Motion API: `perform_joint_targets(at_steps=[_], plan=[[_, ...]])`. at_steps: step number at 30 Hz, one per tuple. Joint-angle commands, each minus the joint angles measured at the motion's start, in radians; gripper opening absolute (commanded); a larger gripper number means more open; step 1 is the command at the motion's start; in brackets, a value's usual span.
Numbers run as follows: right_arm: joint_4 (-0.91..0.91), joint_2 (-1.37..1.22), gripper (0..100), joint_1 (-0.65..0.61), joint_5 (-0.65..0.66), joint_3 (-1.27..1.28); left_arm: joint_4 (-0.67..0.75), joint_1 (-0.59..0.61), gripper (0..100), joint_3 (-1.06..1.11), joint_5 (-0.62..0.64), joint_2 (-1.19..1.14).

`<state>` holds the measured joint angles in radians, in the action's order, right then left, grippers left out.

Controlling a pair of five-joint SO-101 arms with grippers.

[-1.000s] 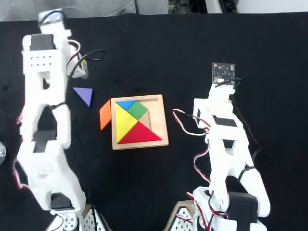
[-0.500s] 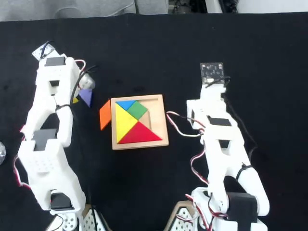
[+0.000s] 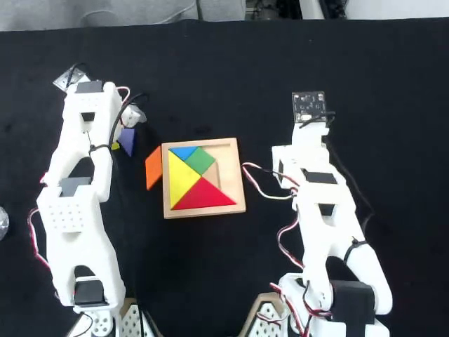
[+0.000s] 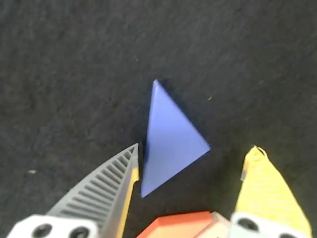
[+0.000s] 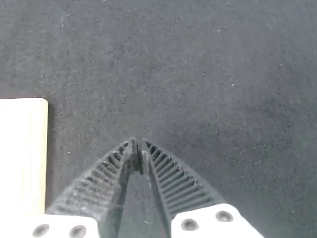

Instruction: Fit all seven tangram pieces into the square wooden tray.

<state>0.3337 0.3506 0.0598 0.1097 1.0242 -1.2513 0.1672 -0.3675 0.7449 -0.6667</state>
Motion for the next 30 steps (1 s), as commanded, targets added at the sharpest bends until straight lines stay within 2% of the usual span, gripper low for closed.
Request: perform_joint_targets(at_steps=[1,5,12,16,21,30], plan=[[-0.018,-0.002,1.1,-0.014,0.009,-0.005,-0.008,0.016,32,-0.097,0.009,-0.026],[-0.018,-0.002,1.1,-0.014,0.009,-0.004,-0.020,0.019,32,-0.145,0.009,-0.083],[-0.020,-0.002,1.1,-0.014,0.009,-0.004,-0.126,0.039,32,-0.252,0.009,-0.144],[-0.020,-0.002,1.1,-0.014,0.009,-0.004,-0.132,0.048,32,-0.272,0.009,-0.183],[-0.020,-0.002,1.1,-0.014,0.009,-0.004,-0.130,0.048,24,-0.274,0.008,-0.189],[-0.020,-0.002,1.1,-0.014,0.009,-0.004,-0.130,0.042,24,-0.274,-0.009,-0.192]])
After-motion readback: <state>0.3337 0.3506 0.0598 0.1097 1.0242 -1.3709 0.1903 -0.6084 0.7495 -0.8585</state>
